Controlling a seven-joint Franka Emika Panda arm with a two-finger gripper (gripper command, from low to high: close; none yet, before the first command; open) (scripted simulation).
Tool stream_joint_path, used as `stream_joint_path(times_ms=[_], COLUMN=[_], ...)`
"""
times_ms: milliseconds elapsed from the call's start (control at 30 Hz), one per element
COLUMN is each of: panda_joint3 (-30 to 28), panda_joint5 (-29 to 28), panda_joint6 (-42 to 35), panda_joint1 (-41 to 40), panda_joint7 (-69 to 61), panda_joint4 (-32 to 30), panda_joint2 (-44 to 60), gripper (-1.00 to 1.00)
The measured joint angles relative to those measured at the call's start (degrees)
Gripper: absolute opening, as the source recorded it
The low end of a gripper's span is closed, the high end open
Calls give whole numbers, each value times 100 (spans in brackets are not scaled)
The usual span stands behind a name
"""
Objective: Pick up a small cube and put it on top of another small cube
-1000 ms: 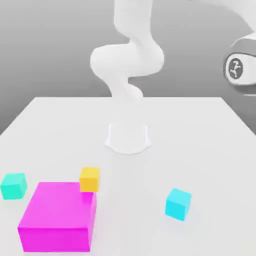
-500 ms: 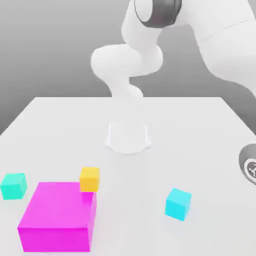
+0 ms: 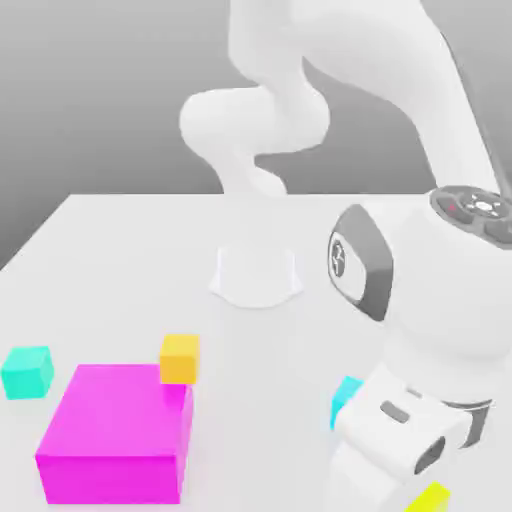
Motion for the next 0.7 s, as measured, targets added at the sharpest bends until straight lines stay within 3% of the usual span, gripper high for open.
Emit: stream_joint_path(times_ms=[300, 400, 467, 567, 600, 700], panda_joint3=[-1313, -1915, -2222, -2035, -1939, -1939], panda_joint5=[193, 316, 799, 1450, 1627, 1627], panda_joint6=[379, 533, 768, 1207, 1342, 1342], panda_joint1=[-1297, -2423, -3136, -3467, -3549, -3549], panda_joint7=[-153, -318, -802, -1339, -1471, -1471], panda_joint4=[-1686, -2239, -2377, -2408, -2407, -2407], panda_joint2=[-1317, -1714, -1557, -1068, -909, -909], gripper=[-100, -100, -100, -100, 100, 100])
